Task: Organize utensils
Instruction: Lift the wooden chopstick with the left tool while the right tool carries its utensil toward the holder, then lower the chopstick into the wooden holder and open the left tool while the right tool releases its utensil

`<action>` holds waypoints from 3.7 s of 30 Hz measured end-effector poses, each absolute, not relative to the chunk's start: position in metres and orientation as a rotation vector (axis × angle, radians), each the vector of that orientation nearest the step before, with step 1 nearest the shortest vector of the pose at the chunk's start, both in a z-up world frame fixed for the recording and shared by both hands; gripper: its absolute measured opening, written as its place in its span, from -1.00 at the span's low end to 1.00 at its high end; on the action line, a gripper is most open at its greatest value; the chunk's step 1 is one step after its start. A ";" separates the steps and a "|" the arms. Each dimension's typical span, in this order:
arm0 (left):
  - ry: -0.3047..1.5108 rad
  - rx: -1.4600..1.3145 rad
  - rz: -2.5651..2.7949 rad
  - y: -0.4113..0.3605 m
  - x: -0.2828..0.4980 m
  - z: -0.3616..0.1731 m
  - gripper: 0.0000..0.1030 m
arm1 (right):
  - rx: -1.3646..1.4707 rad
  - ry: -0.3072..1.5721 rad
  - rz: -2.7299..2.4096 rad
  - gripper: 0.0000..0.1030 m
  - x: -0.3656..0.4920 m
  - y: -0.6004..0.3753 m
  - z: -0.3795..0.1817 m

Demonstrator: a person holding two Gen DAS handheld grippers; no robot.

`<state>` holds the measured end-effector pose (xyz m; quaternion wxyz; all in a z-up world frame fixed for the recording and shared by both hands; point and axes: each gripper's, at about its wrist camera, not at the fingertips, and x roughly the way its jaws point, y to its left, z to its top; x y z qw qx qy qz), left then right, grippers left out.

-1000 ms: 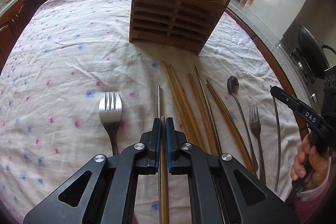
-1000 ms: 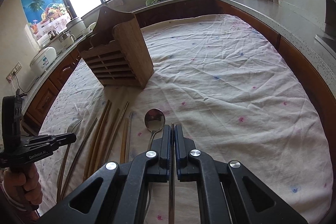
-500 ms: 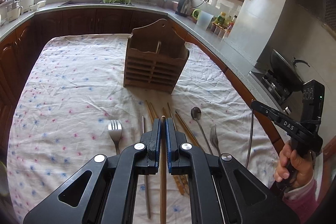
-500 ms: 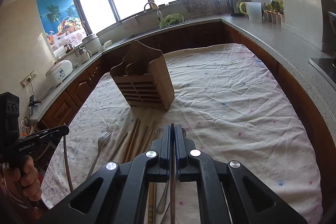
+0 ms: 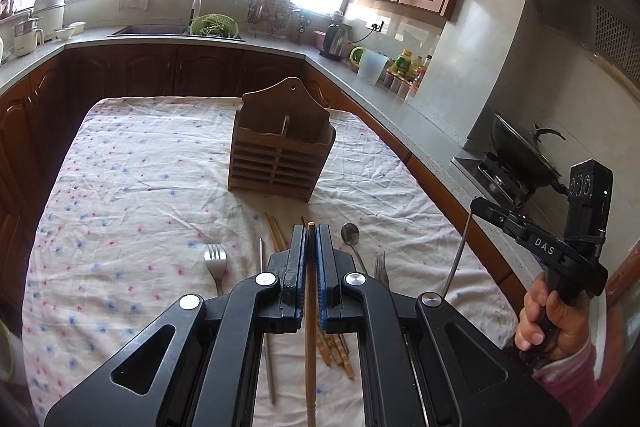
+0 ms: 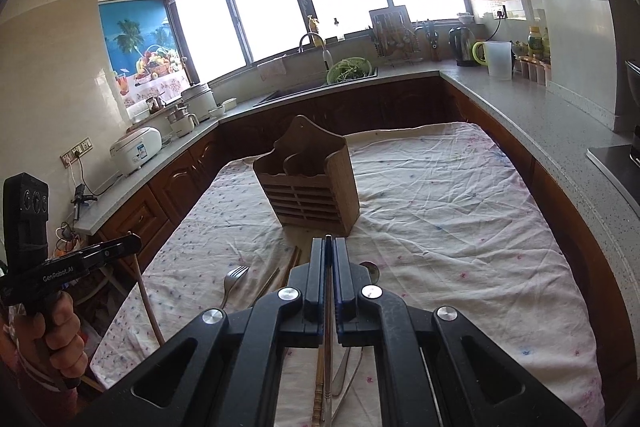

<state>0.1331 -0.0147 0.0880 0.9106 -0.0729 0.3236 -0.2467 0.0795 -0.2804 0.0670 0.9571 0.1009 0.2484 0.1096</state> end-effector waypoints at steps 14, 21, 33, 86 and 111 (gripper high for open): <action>0.604 -0.169 -0.512 -0.008 0.129 0.110 -0.93 | 0.188 0.450 0.246 -0.94 0.072 -0.278 0.088; 0.569 -0.177 -0.497 -0.003 0.137 0.119 -0.93 | 0.184 0.423 0.258 -0.94 0.075 -0.275 0.099; 0.500 -0.190 -0.475 0.000 0.172 0.141 -0.93 | 0.191 0.373 0.262 -0.94 0.109 -0.272 0.116; 0.441 -0.286 -0.316 -0.026 0.405 0.091 -0.91 | 0.271 0.211 0.158 -0.93 0.318 -0.265 0.081; 0.492 -0.312 -0.225 0.008 0.342 0.094 0.65 | 0.390 0.227 0.220 0.79 0.268 -0.289 0.101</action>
